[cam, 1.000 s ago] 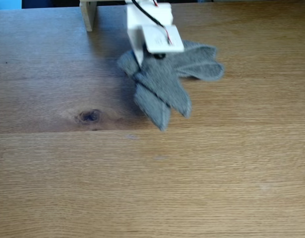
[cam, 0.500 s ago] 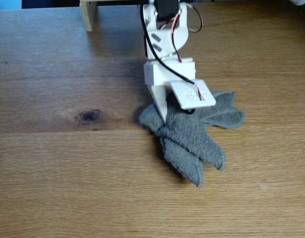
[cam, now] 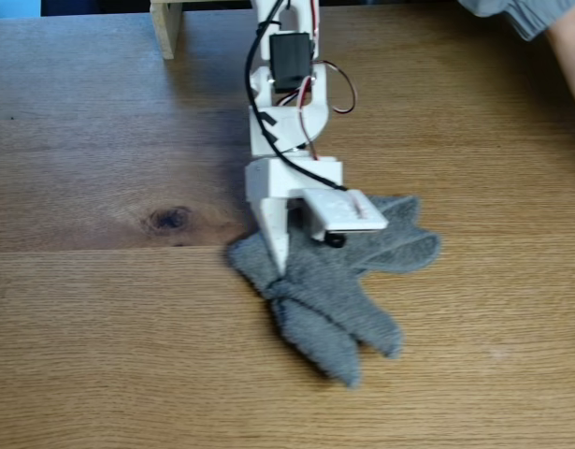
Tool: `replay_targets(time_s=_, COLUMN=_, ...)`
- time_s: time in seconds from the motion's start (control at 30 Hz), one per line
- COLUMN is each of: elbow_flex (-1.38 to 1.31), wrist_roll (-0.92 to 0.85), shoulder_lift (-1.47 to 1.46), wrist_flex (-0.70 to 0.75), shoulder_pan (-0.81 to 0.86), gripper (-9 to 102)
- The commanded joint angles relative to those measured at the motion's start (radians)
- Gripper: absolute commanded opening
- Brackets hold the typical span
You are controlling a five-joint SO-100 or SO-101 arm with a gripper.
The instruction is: Clean the area in front of the robot
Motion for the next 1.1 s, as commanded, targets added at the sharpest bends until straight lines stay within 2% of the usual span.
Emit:
replay_targets(time_s=0.0, elbow_flex=-0.043, wrist_roll=0.014, shoulder_lift=0.049, wrist_flex=0.109, shoulder_pan=0.156, gripper=0)
replay_targets(time_s=0.1, elbow_flex=-0.043, wrist_roll=0.037, shoulder_lift=0.092, wrist_flex=0.262, shoulder_pan=0.218, gripper=0)
replay_targets(time_s=0.2, elbow_flex=-0.043, wrist_roll=0.061, shoulder_lift=0.150, wrist_flex=0.482, shoulder_pan=0.253, gripper=0)
replay_targets(time_s=0.33, elbow_flex=-0.041, wrist_roll=0.066, shoulder_lift=0.222, wrist_flex=0.782, shoulder_pan=0.212, gripper=0)
replay_targets(time_s=0.43, elbow_flex=-0.041, wrist_roll=0.077, shoulder_lift=0.272, wrist_flex=0.850, shoulder_pan=0.115, gripper=0)
replay_targets(time_s=0.57, elbow_flex=-0.041, wrist_roll=0.080, shoulder_lift=0.284, wrist_flex=0.758, shoulder_pan=-0.028, gripper=0)
replay_targets(time_s=0.77, elbow_flex=-0.041, wrist_roll=0.114, shoulder_lift=0.262, wrist_flex=0.448, shoulder_pan=-0.164, gripper=0)
replay_targets(time_s=0.9, elbow_flex=-0.043, wrist_roll=0.067, shoulder_lift=0.202, wrist_flex=0.196, shoulder_pan=-0.187, gripper=0)
replay_targets(time_s=1.07, elbow_flex=-0.051, wrist_roll=0.012, shoulder_lift=0.064, wrist_flex=-0.087, shoulder_pan=-0.138, gripper=0)
